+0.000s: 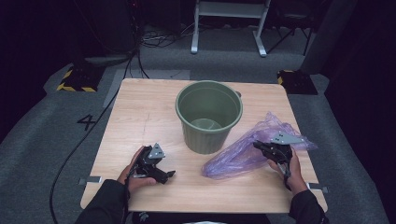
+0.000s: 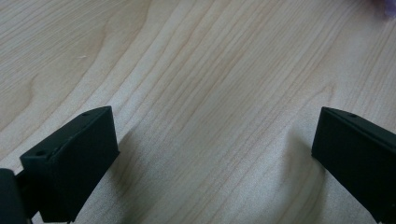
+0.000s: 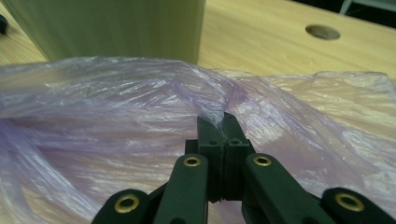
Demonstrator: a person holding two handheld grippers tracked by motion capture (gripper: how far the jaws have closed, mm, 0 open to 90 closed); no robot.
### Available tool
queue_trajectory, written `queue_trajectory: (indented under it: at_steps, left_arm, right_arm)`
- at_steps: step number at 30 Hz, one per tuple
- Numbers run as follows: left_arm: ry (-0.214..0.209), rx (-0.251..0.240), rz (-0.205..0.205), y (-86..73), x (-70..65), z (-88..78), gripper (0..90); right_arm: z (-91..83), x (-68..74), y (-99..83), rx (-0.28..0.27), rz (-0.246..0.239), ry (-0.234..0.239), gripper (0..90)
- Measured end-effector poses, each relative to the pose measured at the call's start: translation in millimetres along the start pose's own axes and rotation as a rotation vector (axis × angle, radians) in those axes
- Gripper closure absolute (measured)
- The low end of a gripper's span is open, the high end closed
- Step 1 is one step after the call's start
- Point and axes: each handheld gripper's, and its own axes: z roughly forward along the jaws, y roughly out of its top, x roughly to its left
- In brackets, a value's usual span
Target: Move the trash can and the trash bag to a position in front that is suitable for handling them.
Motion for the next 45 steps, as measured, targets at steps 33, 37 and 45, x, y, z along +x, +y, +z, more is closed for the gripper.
queue_trajectory:
  at_steps: [33,37,45]
  left_arm:
    - [-0.001,-0.001,0.003,-2.4,0.6,-2.2,0.0]
    - [-0.001,-0.001,0.003,-2.4,0.6,-2.2,0.0]
    - [-0.001,-0.001,0.003,-2.4,0.5,-2.2,0.0]
  right_arm:
    - [-1.9,19.9,-24.1,0.210,-0.138,0.218,23.1]
    - [5.5,24.9,-28.3,0.248,-0.151,0.207,22.4]
    - [5.6,20.5,-28.4,0.203,-0.121,0.194,59.6]
